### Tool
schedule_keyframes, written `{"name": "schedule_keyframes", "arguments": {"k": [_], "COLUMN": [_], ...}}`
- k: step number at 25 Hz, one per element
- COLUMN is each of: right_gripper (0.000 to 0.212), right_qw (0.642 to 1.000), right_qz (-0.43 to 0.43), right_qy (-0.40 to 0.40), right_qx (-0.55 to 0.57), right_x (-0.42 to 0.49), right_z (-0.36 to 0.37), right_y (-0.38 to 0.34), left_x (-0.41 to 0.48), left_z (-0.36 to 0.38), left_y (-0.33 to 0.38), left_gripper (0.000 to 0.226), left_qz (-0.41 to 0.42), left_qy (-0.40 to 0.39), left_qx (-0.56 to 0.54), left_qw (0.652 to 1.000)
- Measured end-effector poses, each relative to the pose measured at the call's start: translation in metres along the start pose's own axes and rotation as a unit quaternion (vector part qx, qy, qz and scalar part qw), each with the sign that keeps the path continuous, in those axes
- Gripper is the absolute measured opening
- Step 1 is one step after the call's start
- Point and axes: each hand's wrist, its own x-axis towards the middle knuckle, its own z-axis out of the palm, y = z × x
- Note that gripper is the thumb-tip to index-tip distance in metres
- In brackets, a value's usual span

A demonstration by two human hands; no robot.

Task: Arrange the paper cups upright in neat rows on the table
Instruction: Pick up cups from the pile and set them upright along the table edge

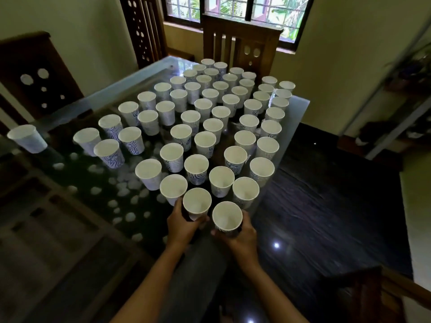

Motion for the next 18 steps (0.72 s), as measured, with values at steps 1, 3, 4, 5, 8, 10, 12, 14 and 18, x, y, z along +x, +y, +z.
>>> {"name": "schedule_keyframes", "arguments": {"k": [1,3,4,5,8,10,12,14,18], "right_gripper": [0.073,0.080,0.085,0.089,0.100,0.096,0.080,0.065,0.058], "right_qw": [1.000,1.000,1.000,1.000,0.998,0.997,0.996,0.995,0.986], "right_qz": [0.000,-0.004,-0.005,-0.005,-0.010,-0.004,-0.004,-0.018,-0.094], "right_qy": [0.000,-0.003,-0.006,-0.011,-0.017,-0.002,0.024,0.039,-0.066], "right_qx": [-0.003,-0.013,-0.016,-0.021,-0.055,-0.079,-0.085,-0.086,-0.120], "right_x": [0.000,0.000,-0.001,-0.003,-0.017,-0.035,-0.055,-0.076,-0.103], "right_z": [0.001,0.002,0.001,-0.001,-0.008,-0.012,-0.011,-0.005,0.034], "right_y": [0.001,0.003,0.004,0.005,0.007,0.005,0.001,-0.007,-0.036], "left_x": [0.000,0.000,0.000,-0.003,-0.018,-0.031,-0.043,-0.054,-0.074], "left_z": [-0.001,-0.004,-0.006,-0.008,-0.018,-0.030,-0.046,-0.069,-0.134], "left_y": [-0.001,-0.005,-0.006,-0.008,-0.011,-0.011,-0.014,-0.017,-0.024], "left_gripper": [0.077,0.077,0.077,0.076,0.070,0.070,0.069,0.066,0.055], "left_qz": [0.004,0.012,0.014,0.014,0.010,0.013,0.017,0.020,0.059], "left_qy": [-0.001,-0.006,-0.010,-0.012,-0.010,-0.019,-0.025,-0.025,-0.003], "left_qx": [0.003,0.002,0.006,0.009,-0.005,-0.003,0.008,0.013,0.070], "left_qw": [1.000,1.000,1.000,1.000,1.000,1.000,1.000,0.999,0.996]}}
